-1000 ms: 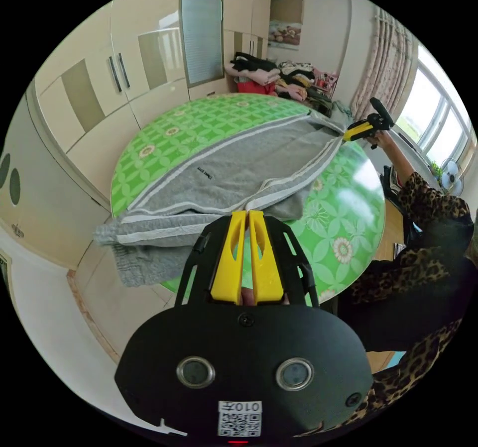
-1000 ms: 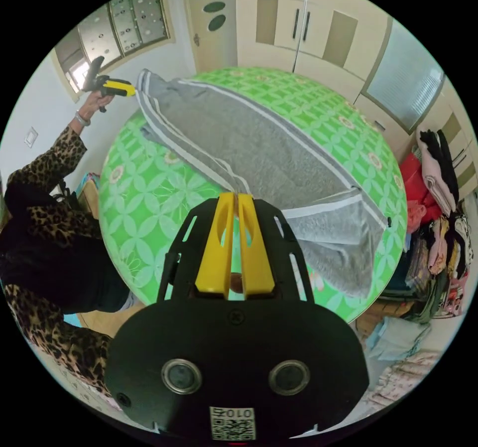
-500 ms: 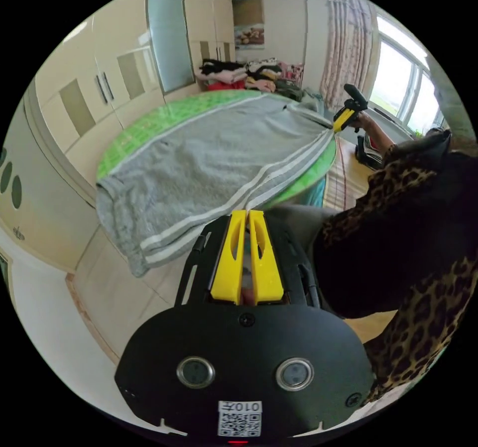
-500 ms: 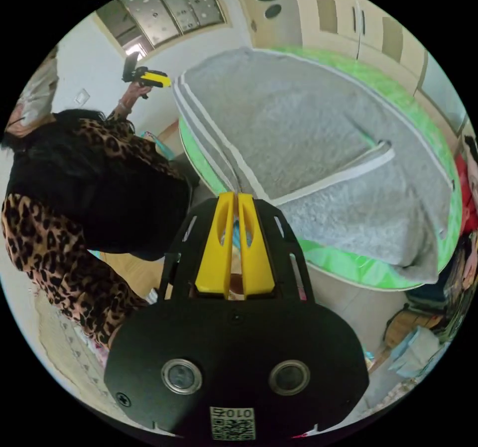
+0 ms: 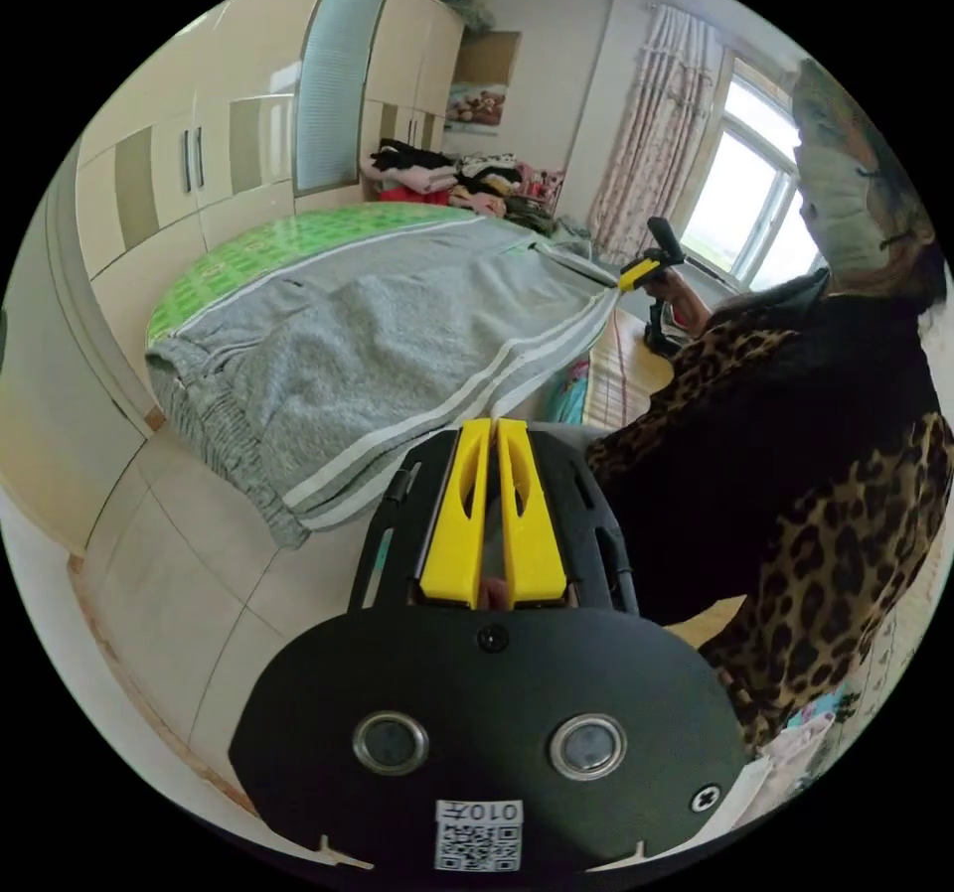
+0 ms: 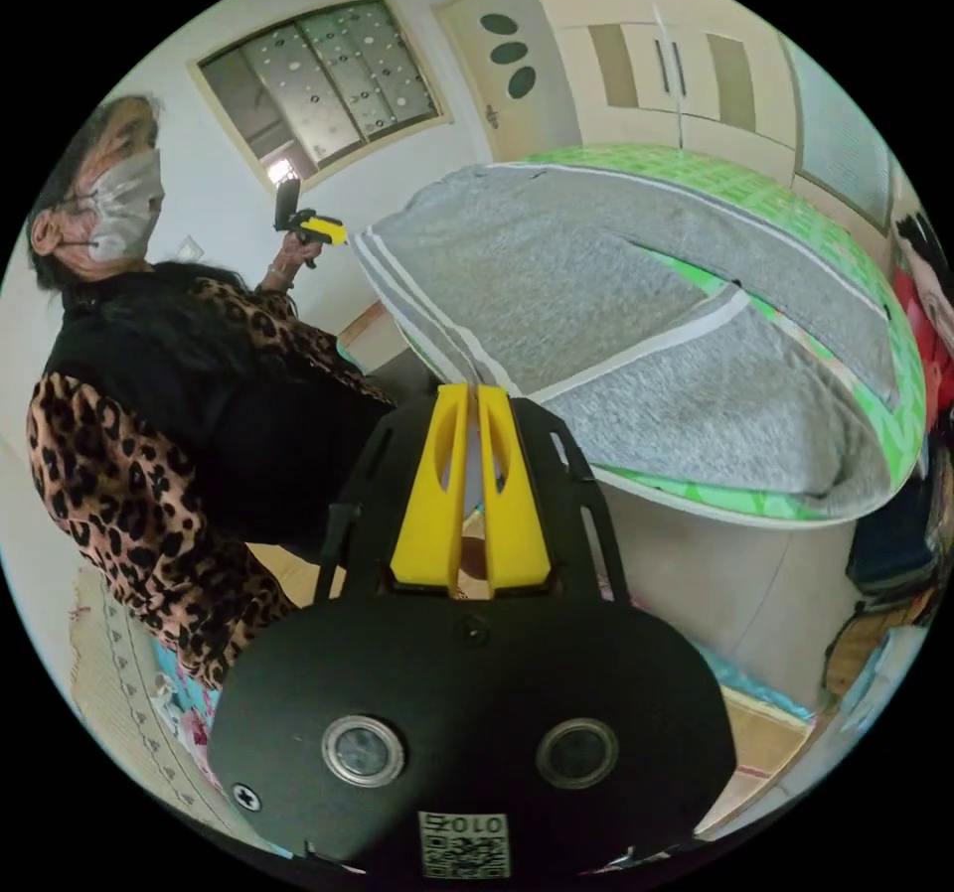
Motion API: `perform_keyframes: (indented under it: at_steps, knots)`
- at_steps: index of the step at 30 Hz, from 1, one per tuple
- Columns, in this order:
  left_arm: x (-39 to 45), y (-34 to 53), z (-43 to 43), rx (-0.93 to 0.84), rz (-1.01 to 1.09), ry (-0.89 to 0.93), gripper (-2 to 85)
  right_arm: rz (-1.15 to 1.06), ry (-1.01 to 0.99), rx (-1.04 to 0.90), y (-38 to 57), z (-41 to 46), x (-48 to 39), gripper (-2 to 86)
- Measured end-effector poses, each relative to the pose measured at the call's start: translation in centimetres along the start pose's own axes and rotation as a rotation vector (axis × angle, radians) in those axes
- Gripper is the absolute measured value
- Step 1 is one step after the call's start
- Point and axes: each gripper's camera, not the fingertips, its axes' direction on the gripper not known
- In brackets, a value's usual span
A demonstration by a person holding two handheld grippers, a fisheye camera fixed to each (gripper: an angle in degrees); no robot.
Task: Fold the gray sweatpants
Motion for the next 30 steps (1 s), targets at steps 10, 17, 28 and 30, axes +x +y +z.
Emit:
perform_keyframes:
  at_steps: [10, 17, 28, 30]
  knots:
    - [-3.9, -0.3, -6.0, 0.457, -0.245, -0.031, -0.3, 0.091, 0.063, 0.383, -2.2, -4.3, 1.1, 2.0]
    - [-7.6, -12.7, 0.2, 0.239, -0.435, -0.409, -0.2, 0.428, 0.508, 0.169, -20.6, 1.5, 6.7, 1.6]
    - [-15.7, -26.3, 13.6, -0.192, -0.462, -0.553, -0.3, 0.498, 0.881, -0.253, -34.1, 12.2, 16.8, 0.8]
    - [-17.0, -27.0, 15.0, -0.205, -0.489, -0.548, -0.3, 0.515, 0.853, -0.208, -35.0, 12.3, 18.7, 0.9]
